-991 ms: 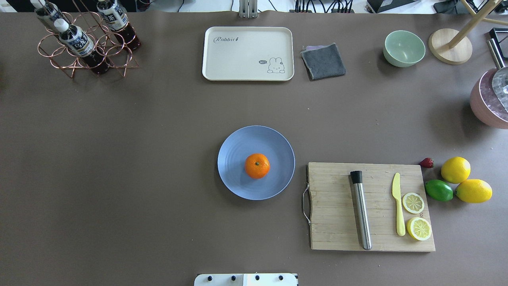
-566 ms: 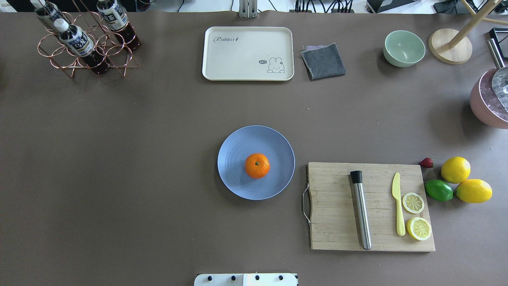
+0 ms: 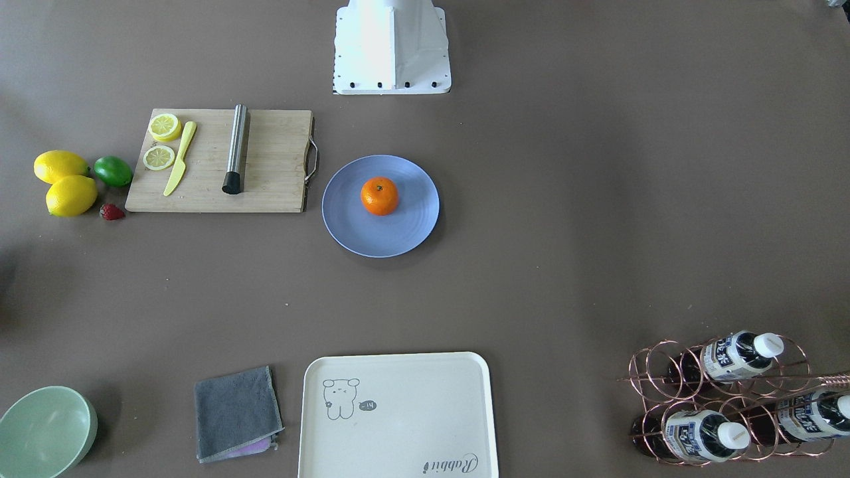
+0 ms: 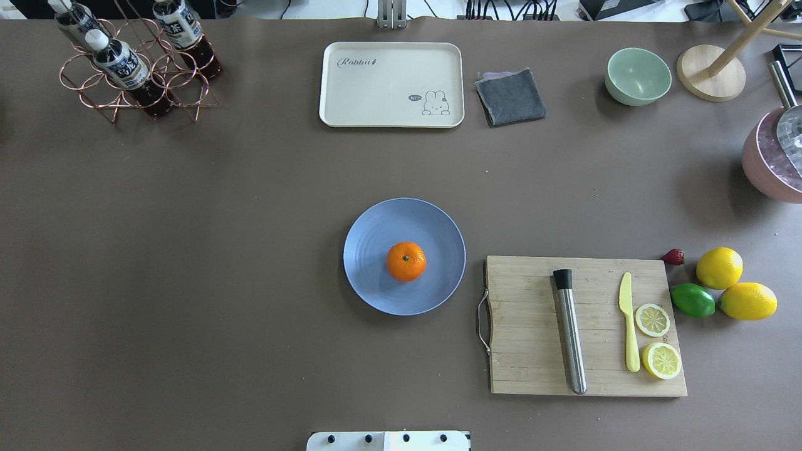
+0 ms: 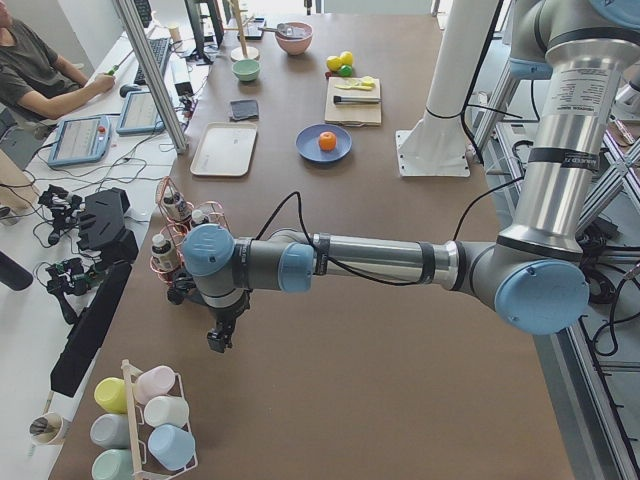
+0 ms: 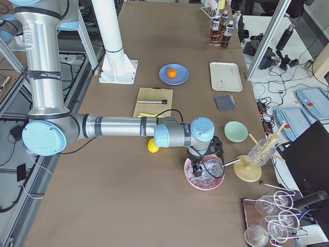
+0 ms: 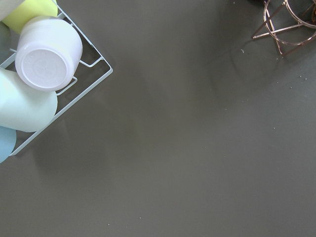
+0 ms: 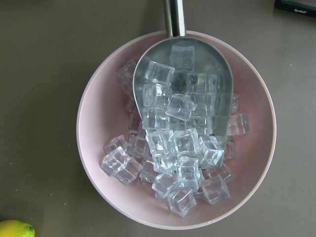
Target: Pick orange to plate
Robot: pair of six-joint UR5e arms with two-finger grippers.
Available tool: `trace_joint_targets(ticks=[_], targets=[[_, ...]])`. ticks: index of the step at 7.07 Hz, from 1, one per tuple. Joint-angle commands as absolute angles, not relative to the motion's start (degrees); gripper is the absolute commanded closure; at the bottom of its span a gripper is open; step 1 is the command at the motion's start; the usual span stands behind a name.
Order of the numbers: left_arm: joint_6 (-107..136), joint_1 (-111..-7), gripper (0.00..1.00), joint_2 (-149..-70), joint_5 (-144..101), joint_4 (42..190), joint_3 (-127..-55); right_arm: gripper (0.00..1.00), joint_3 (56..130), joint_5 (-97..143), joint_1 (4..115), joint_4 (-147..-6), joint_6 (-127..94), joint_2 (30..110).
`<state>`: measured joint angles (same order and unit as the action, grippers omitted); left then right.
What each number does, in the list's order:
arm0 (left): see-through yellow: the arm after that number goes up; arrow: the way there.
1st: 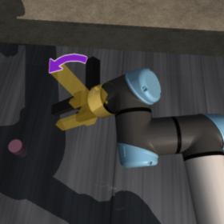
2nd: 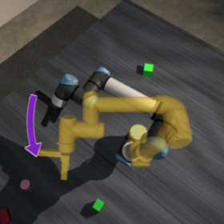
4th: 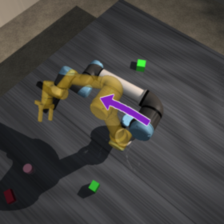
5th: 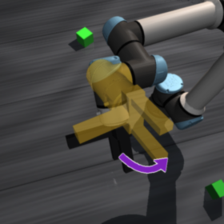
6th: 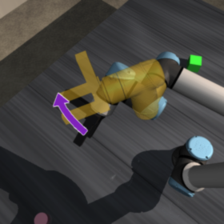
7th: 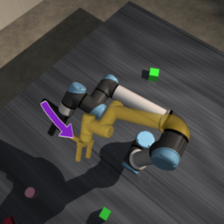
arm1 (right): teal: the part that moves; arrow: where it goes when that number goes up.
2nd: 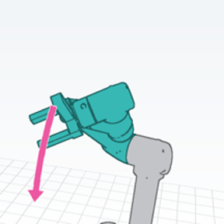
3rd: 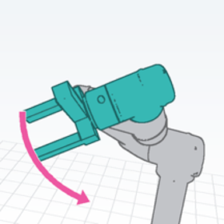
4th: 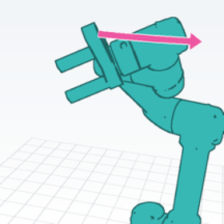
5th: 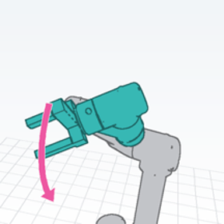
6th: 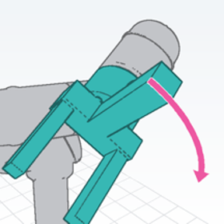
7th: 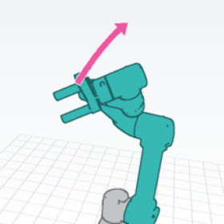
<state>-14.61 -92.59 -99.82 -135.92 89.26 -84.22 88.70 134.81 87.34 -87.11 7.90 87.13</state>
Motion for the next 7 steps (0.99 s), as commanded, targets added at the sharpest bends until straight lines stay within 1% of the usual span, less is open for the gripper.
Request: trace_joint_targets(ticks=[1,7], targets=[[-14.59,-92.55,0.03,-99.84,-135.88,89.38,-84.11,0.0,88.51,134.74,87.19,-87.1,7.82,86.92],[-12.66,-92.46,0.03,-99.84,-135.97,89.38,-84.55,0.0,88.33,134.91,87.1,-87.1,7.73,86.49]])
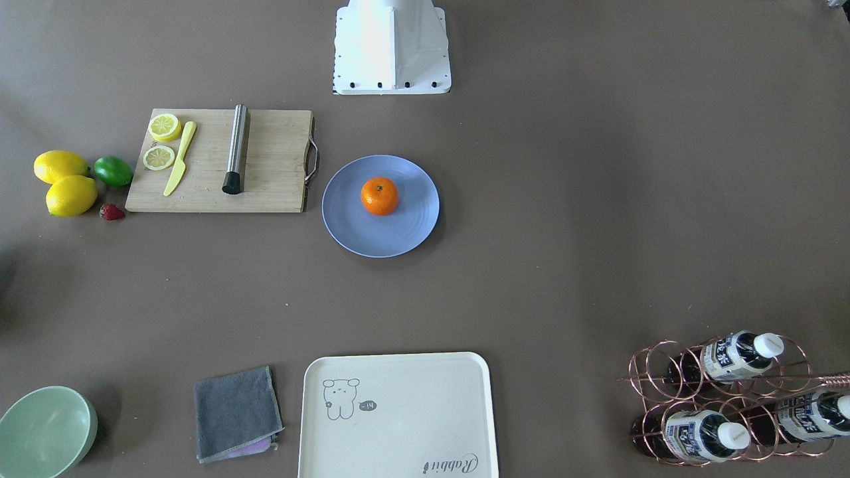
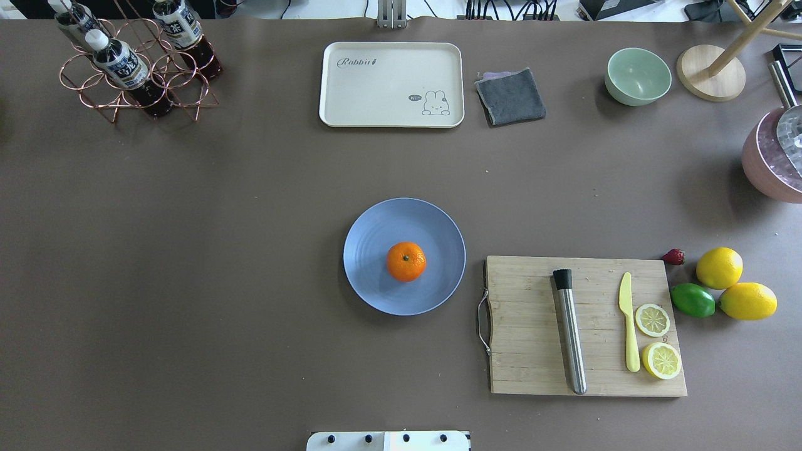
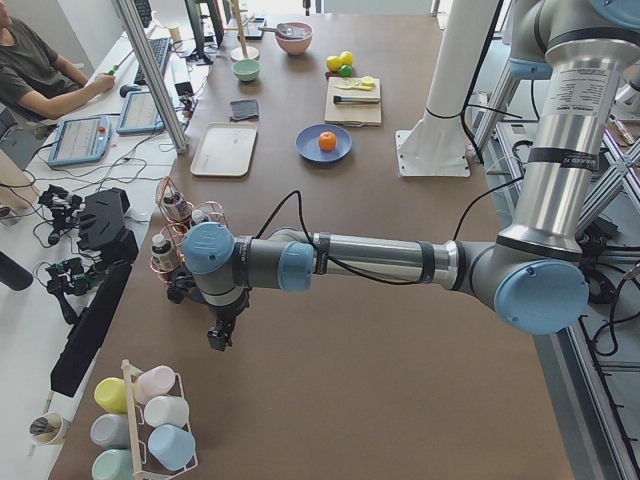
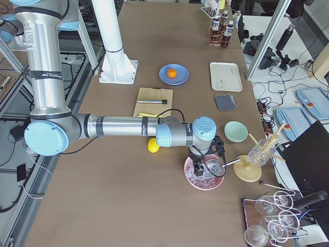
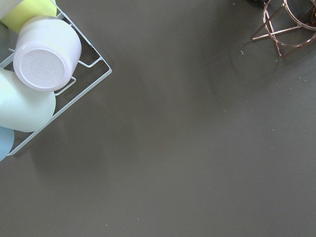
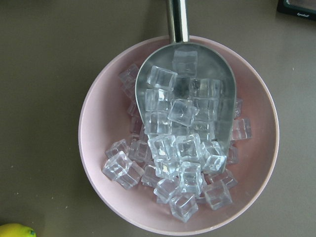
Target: Pick orange to plate
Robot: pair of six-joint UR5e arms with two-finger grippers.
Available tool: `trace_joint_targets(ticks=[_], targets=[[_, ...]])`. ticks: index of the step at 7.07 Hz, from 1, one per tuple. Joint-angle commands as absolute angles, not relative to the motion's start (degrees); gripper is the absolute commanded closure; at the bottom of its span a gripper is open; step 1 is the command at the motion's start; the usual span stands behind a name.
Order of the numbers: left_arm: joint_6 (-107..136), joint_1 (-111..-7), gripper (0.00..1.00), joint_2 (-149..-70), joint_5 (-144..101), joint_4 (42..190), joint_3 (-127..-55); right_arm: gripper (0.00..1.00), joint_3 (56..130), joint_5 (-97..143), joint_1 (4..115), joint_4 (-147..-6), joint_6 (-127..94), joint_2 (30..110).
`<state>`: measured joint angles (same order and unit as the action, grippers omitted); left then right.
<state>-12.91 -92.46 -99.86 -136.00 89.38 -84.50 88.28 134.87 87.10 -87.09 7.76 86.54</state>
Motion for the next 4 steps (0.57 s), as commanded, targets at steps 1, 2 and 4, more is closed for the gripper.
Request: trace_joint_targets(ticks=[1,2,4], targets=[[-12.57,-92.11,0.03,-99.84,-135.97,89.47,-83.94,0.0,88.33,134.74,87.1,-87.01,7.73,86.4],[-12.57,-91.33,0.03,-99.93,-135.88,89.47,-83.94,0.0,88.5,134.82,87.1,-87.01,7.82,86.48],[-10.91,-91.32,0.03,-99.93,-135.97,89.47,-84.55,0.0,88.42,134.39,87.1,-87.1,7.82,86.31]])
